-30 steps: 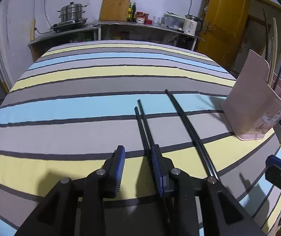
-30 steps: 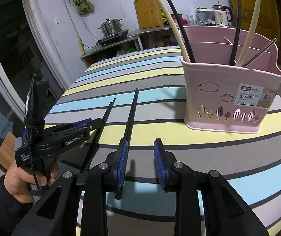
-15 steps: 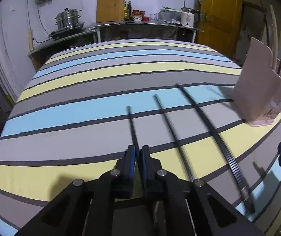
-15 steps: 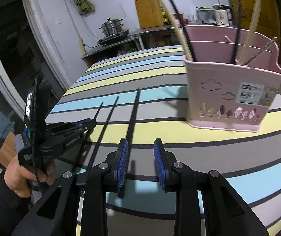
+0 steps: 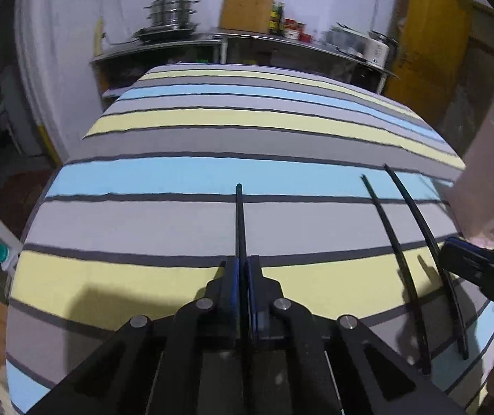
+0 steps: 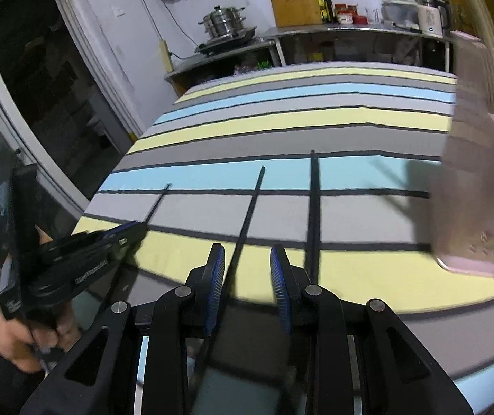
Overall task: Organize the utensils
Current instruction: 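Close the left tool on a black chopstick while the right tool closes on another, then lift both black chopsticks upright and carry them over the pink holder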
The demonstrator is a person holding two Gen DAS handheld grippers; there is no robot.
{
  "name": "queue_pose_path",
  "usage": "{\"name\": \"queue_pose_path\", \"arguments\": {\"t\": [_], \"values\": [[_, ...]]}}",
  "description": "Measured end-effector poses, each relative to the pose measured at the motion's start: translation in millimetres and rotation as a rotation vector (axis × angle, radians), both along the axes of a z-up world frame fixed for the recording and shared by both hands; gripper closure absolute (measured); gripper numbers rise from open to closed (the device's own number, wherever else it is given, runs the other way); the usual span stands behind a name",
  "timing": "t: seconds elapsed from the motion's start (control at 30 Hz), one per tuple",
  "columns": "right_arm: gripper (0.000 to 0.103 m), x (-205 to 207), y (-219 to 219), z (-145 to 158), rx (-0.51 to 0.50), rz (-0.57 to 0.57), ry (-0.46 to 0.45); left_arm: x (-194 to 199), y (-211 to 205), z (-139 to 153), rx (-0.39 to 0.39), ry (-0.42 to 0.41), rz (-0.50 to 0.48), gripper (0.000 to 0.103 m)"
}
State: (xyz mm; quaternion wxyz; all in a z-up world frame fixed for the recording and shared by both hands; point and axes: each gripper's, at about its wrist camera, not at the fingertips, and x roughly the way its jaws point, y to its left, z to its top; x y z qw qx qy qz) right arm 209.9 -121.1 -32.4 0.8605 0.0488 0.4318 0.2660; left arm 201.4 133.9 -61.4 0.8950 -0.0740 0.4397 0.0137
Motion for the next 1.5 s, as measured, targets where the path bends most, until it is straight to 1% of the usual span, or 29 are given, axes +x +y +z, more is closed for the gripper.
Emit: {"name": "queue_pose_path", "arguments": {"t": [0.1,0.17,0.23,0.33,0.43,0.53,0.57,0.63,0.67,0.7,0.73,0.83,0.93,1.0,1.1,1.23,1.5], "values": [[0.074,16,13,-7,-0.012,0.007,0.022,2,10,1,-0.036,0.002,0.018,0.097],[0.074,23,19,-9,-0.018,0.013,0.03,7,14,2,-0.064,0.004,0.013,0.097],[0.074,30,24,-11,-0.031,0.01,0.035,14,14,2,-0.071,0.008,-0.001,0.097],[0.074,40,28,-15,-0.043,0.0,0.045,25,9,-2,-0.057,0.017,-0.02,0.096],[0.074,47,31,-19,-0.068,-0.012,0.059,31,4,-1,-0.019,0.021,-0.037,0.096],[0.075,47,37,-19,-0.094,-0.018,0.046,36,-3,-1,0.031,0.028,-0.054,0.095],[0.076,47,39,-19,-0.105,-0.019,0.044,38,-5,-1,0.044,0.03,-0.057,0.095],[0.081,48,45,-18,-0.143,-0.024,0.033,40,-8,-1,0.065,0.032,-0.063,0.095],[0.085,49,48,-18,-0.167,-0.025,0.027,41,-9,-1,0.074,0.034,-0.066,0.095],[0.092,51,49,-18,-0.182,-0.024,0.025,41,-10,-1,0.081,0.037,-0.069,0.095],[0.095,50,50,-18,-0.198,-0.027,0.024,41,-10,-1,0.086,0.038,-0.07,0.095],[0.096,51,48,-17,-0.187,-0.018,0.042,41,-8,-1,0.081,0.041,-0.063,0.098],[0.097,46,44,-15,-0.171,-0.001,0.046,40,-4,1,0.023,0.045,-0.067,0.098],[0.097,40,41,-10,-0.16,0.003,0.031,37,-3,4,0.005,0.039,-0.066,0.099],[0.097,33,37,0,-0.135,0.008,0.016,30,-2,15,-0.023,0.013,-0.075,0.099],[0.097,24,26,20,-0.102,0.005,-0.02,19,-1,34,-0.043,-0.021,-0.081,0.099],[0.098,6,1,66,-0.032,-0.014,-0.099,-7,-7,96,-0.075,-0.136,-0.118,0.099]]}}
